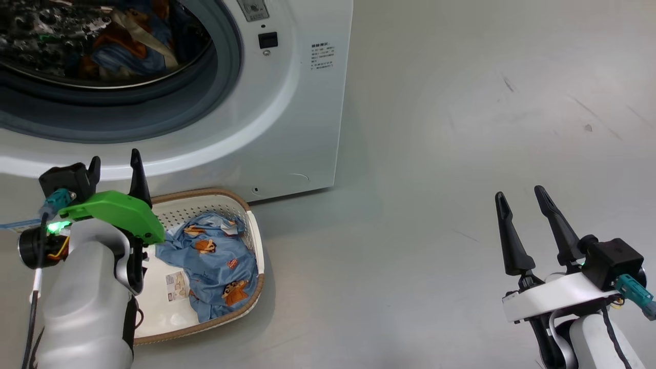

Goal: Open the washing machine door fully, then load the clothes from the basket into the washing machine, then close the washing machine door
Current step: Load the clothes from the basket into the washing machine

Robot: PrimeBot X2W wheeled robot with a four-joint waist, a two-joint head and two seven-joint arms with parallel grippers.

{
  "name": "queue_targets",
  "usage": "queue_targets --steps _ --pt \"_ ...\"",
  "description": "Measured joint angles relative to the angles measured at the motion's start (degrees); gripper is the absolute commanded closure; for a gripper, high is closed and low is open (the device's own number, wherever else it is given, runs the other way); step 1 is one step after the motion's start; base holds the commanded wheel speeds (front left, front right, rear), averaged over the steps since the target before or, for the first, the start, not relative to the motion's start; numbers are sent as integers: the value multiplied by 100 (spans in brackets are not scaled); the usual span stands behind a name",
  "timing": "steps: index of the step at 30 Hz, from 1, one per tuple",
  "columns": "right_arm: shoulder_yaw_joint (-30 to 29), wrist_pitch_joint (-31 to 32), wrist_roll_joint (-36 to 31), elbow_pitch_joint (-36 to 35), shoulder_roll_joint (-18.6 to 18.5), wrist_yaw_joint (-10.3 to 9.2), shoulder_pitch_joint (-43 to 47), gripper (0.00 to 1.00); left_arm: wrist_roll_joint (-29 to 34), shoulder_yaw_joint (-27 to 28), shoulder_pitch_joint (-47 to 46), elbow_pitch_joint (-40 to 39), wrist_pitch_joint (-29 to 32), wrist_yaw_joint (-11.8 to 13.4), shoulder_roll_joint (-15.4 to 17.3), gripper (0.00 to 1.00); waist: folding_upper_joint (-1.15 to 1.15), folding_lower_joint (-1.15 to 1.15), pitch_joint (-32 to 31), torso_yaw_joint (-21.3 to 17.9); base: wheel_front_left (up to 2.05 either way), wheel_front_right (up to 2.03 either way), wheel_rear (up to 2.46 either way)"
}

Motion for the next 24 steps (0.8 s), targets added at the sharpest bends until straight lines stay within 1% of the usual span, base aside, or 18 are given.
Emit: queue_targets --steps 9,18,24 --pt "-22 0 -2 -11 -97 0 159 0 -45 187 861 -949 0 -24 -56 0 0 0 -371 105 0 0 0" --pt "48 0 -46 -16 -163 0 218 0 10 286 1762 -1763 0 -26 -118 0 0 0 -610 115 0 0 0" --pt "26 0 -52 -21 -214 0 359 0 -5 382 2215 -2092 0 -26 -180 0 0 0 -715 125 0 0 0"
